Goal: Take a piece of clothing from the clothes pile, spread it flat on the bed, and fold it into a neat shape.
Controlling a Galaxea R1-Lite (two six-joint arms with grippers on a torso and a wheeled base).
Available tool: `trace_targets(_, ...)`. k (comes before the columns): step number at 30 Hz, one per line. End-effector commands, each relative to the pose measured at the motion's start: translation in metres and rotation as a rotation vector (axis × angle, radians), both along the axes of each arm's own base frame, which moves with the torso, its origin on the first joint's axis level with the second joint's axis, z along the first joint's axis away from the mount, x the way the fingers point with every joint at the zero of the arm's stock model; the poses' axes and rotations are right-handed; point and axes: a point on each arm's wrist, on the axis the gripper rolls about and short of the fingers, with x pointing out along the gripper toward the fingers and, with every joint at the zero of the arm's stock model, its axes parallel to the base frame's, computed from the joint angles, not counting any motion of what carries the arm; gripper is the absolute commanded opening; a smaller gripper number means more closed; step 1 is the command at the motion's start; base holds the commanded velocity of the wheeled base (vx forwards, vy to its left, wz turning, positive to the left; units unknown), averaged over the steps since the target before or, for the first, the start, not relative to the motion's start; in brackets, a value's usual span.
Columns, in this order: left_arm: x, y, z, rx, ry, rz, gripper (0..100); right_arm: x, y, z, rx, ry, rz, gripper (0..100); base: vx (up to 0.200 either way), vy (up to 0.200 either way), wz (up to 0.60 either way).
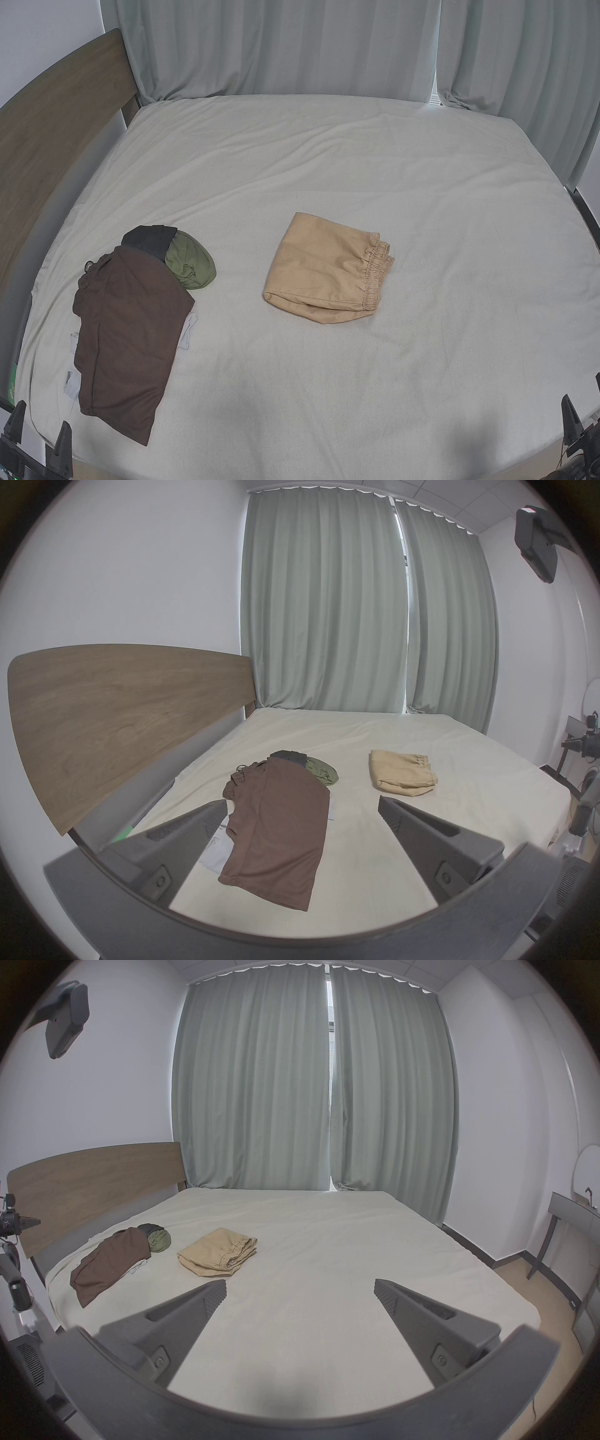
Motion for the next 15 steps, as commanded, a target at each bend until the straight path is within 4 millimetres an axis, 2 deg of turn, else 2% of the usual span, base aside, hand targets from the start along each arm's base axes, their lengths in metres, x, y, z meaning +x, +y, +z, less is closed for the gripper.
trace_targets(1, -0.0001, 0.0, -0.005, 0.007, 0.002, 0.011, 100, 0.0016, 0.0001, -0.0048, 0.014, 0.025, 0.008, 100, 0.0, 0.0, 0.0)
trace_targets(6, -0.0001, 0.0, -0.0053, 0.004, 0.001, 0.01, 100, 0.0015, 0.0019, -0.0049, 0.005, 0.028, 0.086, 100, 0.0, 0.0, 0.0)
trace_targets(10, -0.0001, 0.0, -0.0053, 0.004, 0.001, 0.01, 100, 0.0015, -0.0014, -0.0069, -0.031, 0.046, -0.063, 100, 0.0, 0.0, 0.0)
trace_targets(15, -0.0001, 0.0001, -0.0053, 0.004, 0.001, 0.012, 100, 0.0011, -0.0014, -0.0112, 0.017, 0.089, -0.057, 100, 0.0, 0.0, 0.0)
